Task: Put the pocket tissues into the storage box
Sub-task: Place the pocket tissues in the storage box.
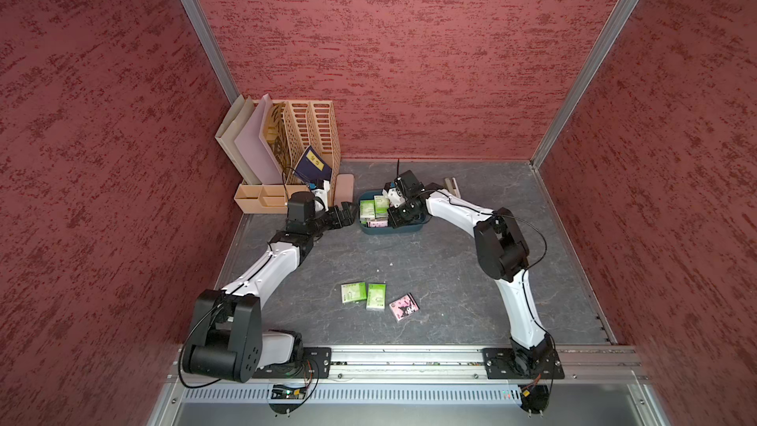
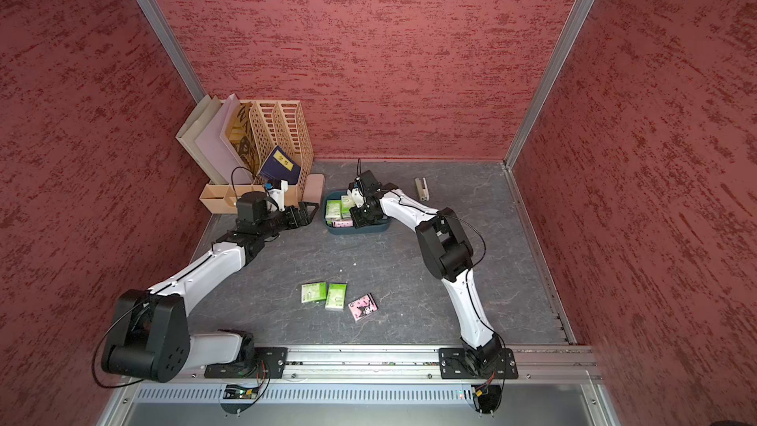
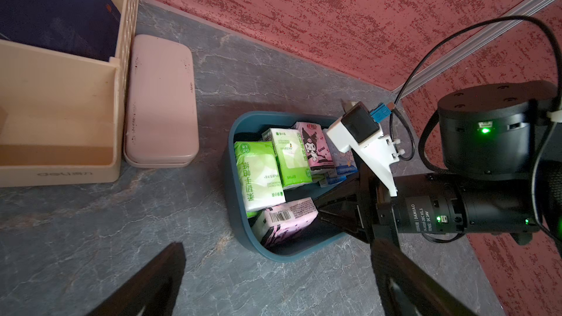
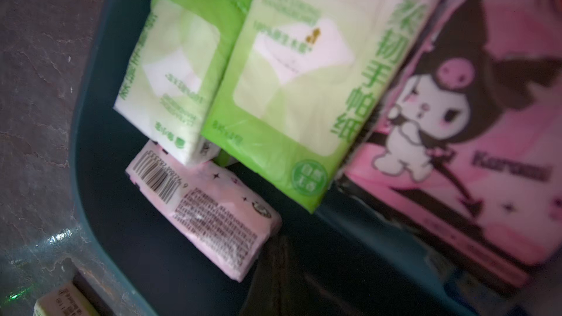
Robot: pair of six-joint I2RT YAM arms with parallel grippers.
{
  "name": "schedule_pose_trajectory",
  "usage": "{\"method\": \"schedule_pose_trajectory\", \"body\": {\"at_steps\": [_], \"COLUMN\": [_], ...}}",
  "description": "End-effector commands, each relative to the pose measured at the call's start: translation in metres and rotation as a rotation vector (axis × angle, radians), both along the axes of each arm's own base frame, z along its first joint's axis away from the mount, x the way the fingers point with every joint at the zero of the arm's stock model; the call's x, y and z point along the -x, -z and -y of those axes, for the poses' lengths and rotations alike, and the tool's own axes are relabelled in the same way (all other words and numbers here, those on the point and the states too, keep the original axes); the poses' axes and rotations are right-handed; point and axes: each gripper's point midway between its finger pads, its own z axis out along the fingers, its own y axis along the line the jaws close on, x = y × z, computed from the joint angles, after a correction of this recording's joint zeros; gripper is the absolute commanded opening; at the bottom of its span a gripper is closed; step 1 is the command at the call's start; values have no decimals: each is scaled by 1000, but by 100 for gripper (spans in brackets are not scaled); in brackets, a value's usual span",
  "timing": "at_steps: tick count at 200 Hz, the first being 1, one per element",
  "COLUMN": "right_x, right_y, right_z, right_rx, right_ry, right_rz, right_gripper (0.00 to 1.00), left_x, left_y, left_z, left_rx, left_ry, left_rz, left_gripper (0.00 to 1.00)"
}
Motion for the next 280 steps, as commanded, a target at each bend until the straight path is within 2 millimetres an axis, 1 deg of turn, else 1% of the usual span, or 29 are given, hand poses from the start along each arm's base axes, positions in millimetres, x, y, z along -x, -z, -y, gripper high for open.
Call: {"method": "schedule_pose_trajectory", "body": {"at_steps": [1,21,37,45,55,65,87,98,124,160,175,187,213,221,240,253,261,265,269,280], "right_x": [1,4,4,4,3,3,1,-1,-3,3,7,11,17,19,25,32,36,38,40,44], "right_y": [-7,-8,-13,-16,-19,-24,-40,-50,-85,-128,-143,-149,-152,-153,-155,-156,-154,-153,-152,-149], "right_z": [-18,-21,-23,-24,-24,-24,-17,-9,10,34,43,52,72,77,84,86,87,87,87,88], "right_rx": [-57,-68,-87,-95,-106,-122,-123,-119,-145,-136,-150,-160,-199,-211,-224,-233,-237,-237,-238,-241], "right_ry": [-26,-36,-36,-37,-33,-28,-5,14,61,87,98,111,154,164,167,156,145,142,139,131], "right_rz": [-2,-6,1,7,17,34,95,125,211,313,332,318,276,272,266,259,252,249,248,242], "right_gripper": [0,0,0,4,14,21,35,39,45,49,49,49,47,47,46,46,46,46,46,46], "left_x": [-1,1,1,2,3,4,8,11,18,33,46,59,93,100,114,126,133,134,134,138], "left_y": [5,5,6,7,8,9,12,12,9,9,14,21,44,53,66,71,74,74,72,64], "left_z": [2,4,4,4,5,6,9,11,21,33,39,46,60,59,56,51,45,42,40,44], "left_rx": [-1,-1,-8,-11,-21,-30,-44,-50,-54,-94,-147,-191,-288,-311,-321,-354,-405,-435,-444,-466], "left_ry": [13,18,20,22,31,39,64,82,136,197,232,278,382,380,375,383,391,381,381,447], "left_rz": [-10,-15,-25,-33,-46,-59,-93,-105,-121,-174,-221,-270,-409,-455,-534,-575,-600,-609,-614,-605], "left_gripper": [100,100,100,100,100,100,100,100,100,100,100,100,100,100,99,97,96,95,94,94]}}
